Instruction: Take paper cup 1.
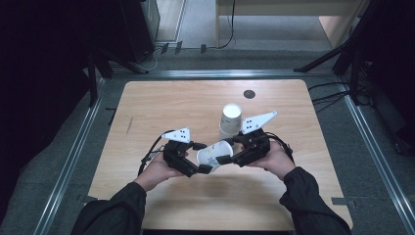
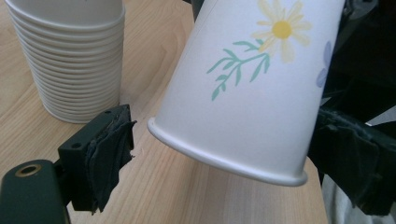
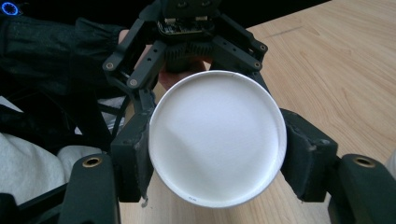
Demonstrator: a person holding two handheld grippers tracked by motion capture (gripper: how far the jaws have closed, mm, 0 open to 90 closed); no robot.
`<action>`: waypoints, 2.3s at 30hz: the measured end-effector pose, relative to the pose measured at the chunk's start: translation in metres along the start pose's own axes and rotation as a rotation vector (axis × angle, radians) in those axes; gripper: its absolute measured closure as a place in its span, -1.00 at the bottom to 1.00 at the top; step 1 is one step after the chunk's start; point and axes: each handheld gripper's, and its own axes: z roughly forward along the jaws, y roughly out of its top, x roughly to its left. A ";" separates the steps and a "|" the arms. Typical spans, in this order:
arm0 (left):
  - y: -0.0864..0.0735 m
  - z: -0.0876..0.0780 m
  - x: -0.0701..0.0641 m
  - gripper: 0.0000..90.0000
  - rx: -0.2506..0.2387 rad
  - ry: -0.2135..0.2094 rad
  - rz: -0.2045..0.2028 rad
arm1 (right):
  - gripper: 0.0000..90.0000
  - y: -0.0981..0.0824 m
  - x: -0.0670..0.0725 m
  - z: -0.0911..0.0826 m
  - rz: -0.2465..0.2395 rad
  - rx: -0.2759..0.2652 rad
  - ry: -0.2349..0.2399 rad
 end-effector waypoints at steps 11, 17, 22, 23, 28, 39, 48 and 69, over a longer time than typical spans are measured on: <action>0.000 -0.001 0.000 -0.70 -0.008 -0.030 0.003 | -0.22 0.001 0.001 0.002 0.006 -0.007 0.013; 0.000 -0.001 -0.001 -0.60 -0.008 -0.032 0.016 | -0.22 0.001 0.001 0.002 0.006 -0.011 0.010; 0.000 -0.001 -0.001 -0.57 -0.001 -0.029 0.023 | -0.22 0.001 0.001 0.002 0.004 -0.008 0.009; 0.000 -0.001 -0.001 -0.56 0.001 -0.028 0.024 | -0.22 0.000 0.001 0.003 0.005 -0.004 0.010; 0.000 -0.002 -0.001 -0.55 0.000 -0.026 0.025 | -0.23 0.000 0.001 0.003 0.005 -0.005 0.009; 0.000 -0.002 -0.002 -0.53 -0.003 -0.024 0.031 | -0.24 0.000 0.001 0.002 0.006 -0.008 0.010; 0.000 -0.003 -0.002 -0.52 -0.006 -0.025 0.031 | -0.31 0.000 0.002 0.004 0.000 0.003 0.004; 0.006 -0.018 -0.003 -0.51 -0.006 -0.012 0.029 | -0.47 -0.005 0.006 -0.004 0.000 0.014 -0.039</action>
